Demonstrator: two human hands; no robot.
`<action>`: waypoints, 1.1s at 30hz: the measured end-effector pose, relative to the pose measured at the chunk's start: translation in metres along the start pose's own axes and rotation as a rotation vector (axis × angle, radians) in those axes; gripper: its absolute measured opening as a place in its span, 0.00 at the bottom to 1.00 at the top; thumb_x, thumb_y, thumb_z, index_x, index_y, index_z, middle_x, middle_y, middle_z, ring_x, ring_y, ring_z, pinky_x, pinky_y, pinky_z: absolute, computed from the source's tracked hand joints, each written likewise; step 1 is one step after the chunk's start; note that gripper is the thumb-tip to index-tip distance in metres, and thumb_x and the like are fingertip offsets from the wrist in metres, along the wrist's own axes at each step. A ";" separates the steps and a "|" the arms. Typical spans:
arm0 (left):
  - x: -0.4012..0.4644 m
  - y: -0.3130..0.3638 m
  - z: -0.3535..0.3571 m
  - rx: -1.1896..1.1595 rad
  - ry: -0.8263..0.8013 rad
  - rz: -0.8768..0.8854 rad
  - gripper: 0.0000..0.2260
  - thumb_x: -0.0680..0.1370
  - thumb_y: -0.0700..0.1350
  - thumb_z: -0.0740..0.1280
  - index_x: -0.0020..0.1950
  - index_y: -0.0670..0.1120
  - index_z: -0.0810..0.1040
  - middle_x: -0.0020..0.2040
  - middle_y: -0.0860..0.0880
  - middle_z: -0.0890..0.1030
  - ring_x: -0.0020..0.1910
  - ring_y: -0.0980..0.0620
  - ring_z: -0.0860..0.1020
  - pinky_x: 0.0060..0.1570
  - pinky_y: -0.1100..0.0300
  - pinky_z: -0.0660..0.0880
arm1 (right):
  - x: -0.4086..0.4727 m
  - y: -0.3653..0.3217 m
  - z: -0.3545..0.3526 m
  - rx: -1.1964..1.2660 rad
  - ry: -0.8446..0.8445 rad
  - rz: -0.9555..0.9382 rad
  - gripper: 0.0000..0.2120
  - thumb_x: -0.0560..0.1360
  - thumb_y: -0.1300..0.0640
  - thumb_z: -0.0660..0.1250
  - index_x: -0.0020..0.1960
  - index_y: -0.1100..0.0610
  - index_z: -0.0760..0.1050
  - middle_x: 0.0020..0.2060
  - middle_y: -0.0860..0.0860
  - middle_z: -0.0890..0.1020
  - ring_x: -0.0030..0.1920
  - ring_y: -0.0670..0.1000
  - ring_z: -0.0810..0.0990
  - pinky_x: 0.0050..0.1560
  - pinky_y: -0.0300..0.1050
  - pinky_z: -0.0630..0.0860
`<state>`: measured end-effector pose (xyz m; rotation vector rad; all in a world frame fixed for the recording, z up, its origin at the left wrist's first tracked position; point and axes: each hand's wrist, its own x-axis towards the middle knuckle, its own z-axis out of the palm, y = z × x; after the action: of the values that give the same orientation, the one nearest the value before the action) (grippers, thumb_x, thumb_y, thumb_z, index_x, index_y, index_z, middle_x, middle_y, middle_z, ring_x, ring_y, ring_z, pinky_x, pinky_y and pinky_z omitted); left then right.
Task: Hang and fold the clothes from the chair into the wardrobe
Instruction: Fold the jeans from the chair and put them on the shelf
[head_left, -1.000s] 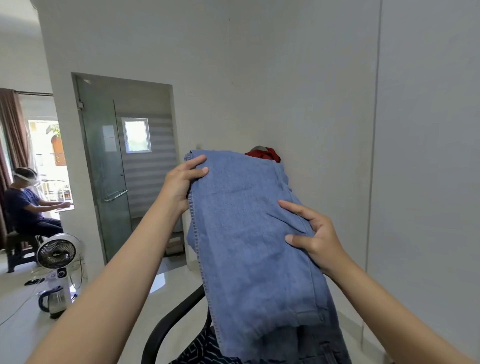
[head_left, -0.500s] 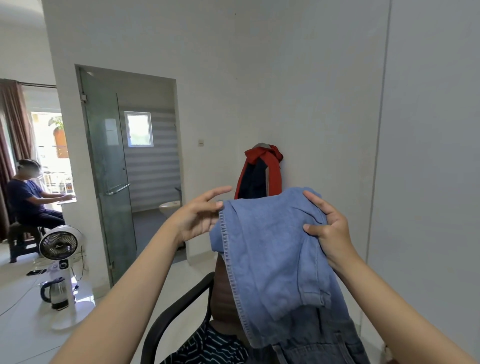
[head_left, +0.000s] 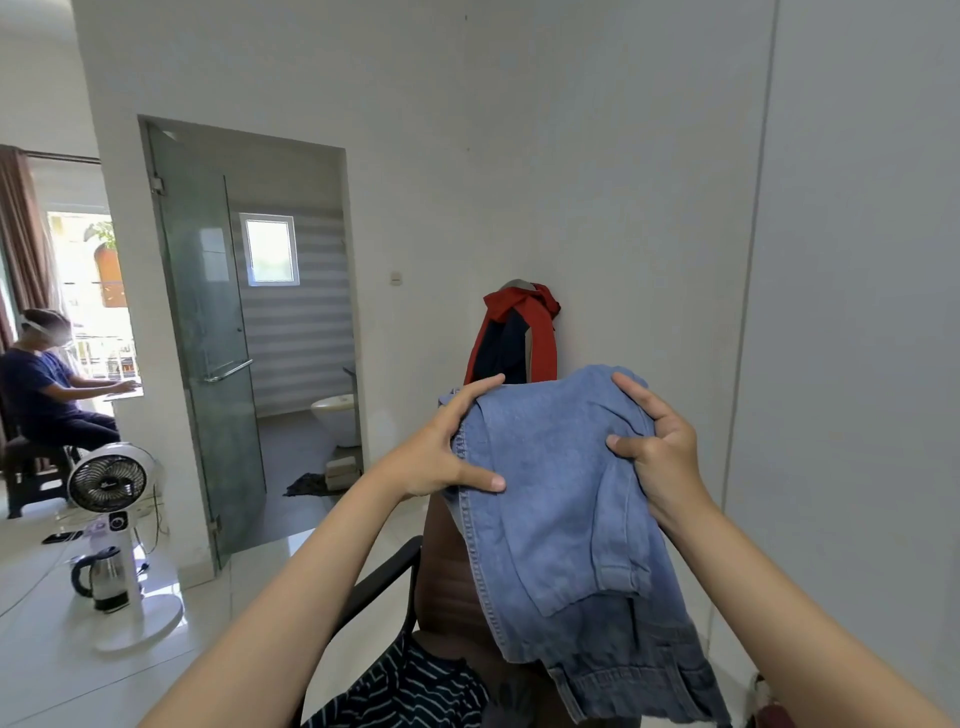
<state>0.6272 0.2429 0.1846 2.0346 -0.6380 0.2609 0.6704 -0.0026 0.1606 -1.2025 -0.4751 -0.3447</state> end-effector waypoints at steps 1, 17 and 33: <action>0.000 0.001 0.001 -0.002 0.042 0.003 0.43 0.66 0.35 0.78 0.73 0.58 0.60 0.68 0.54 0.68 0.63 0.61 0.73 0.58 0.67 0.72 | 0.000 0.000 -0.001 -0.007 0.000 -0.002 0.33 0.65 0.79 0.61 0.55 0.45 0.80 0.62 0.49 0.78 0.64 0.50 0.76 0.64 0.50 0.73; -0.004 0.005 0.003 0.365 0.210 0.083 0.15 0.76 0.47 0.68 0.55 0.56 0.63 0.42 0.36 0.75 0.33 0.41 0.72 0.36 0.51 0.73 | 0.000 0.000 -0.003 0.009 0.044 0.004 0.32 0.65 0.80 0.61 0.56 0.48 0.78 0.63 0.48 0.77 0.64 0.49 0.75 0.63 0.47 0.74; -0.005 0.012 0.002 -0.314 0.170 -0.039 0.17 0.71 0.32 0.72 0.55 0.48 0.80 0.55 0.52 0.81 0.53 0.52 0.81 0.48 0.60 0.78 | 0.011 -0.007 -0.015 0.030 -0.004 0.043 0.29 0.65 0.81 0.62 0.54 0.51 0.79 0.56 0.51 0.81 0.57 0.52 0.80 0.57 0.48 0.76</action>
<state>0.6162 0.2381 0.1899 1.7014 -0.4990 0.2877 0.6791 -0.0189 0.1679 -1.1829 -0.4554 -0.2976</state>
